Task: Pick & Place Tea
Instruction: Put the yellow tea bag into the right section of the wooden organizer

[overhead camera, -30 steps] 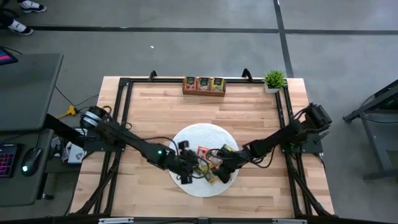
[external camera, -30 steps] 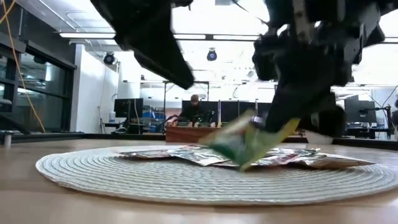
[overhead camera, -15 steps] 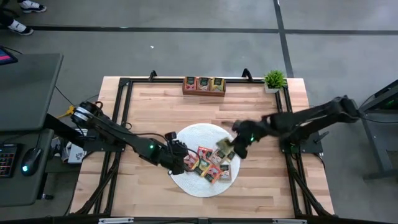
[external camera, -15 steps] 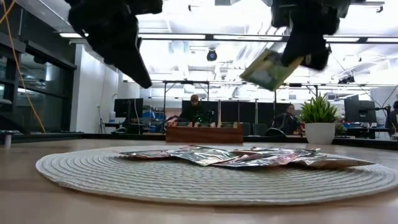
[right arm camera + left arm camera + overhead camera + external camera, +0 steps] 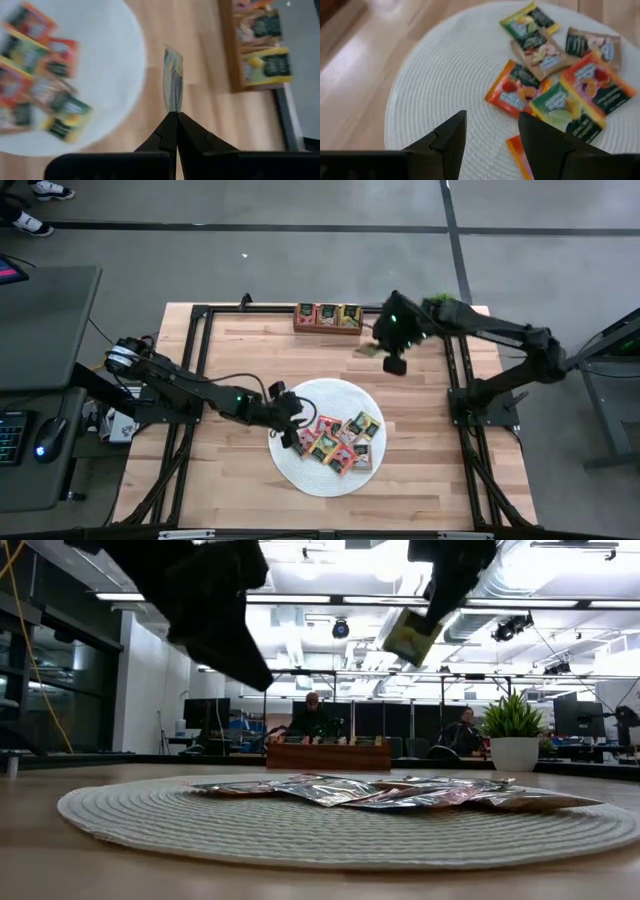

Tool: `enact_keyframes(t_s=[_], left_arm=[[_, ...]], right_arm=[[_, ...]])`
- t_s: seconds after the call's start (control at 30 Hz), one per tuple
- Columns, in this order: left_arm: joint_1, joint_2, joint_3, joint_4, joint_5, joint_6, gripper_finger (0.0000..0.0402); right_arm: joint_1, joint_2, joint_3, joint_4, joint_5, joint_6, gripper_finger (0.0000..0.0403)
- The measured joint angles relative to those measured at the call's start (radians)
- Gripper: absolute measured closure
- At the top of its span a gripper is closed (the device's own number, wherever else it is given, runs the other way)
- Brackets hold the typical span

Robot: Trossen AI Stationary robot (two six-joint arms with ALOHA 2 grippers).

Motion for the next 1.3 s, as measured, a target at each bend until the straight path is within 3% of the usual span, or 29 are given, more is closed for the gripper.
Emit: enact_keyframes(t_s=[0.4, 0.63, 0.9, 1.3], left_arm=[[0.113, -0.130, -0.243, 0.387, 0.170, 0.008, 0.0225], [0.169, -0.136, -0.314, 0.582, 0.273, 0.025, 0.0225], [0.214, -0.136, -0.321, 0.631, 0.321, 0.033, 0.0225], [0.243, -0.136, -0.321, 0.640, 0.372, 0.034, 0.0225]], right_arm=[[-0.200, 0.359, 0.259, -0.125, -0.004, -0.380, 0.0403], [-0.272, 0.540, 0.457, -0.181, -0.007, -0.456, 0.0403], [-0.332, 0.661, 0.629, -0.160, -0.006, -0.489, 0.0403], [-0.368, 0.743, 0.642, -0.091, -0.008, -0.537, 0.0403]])
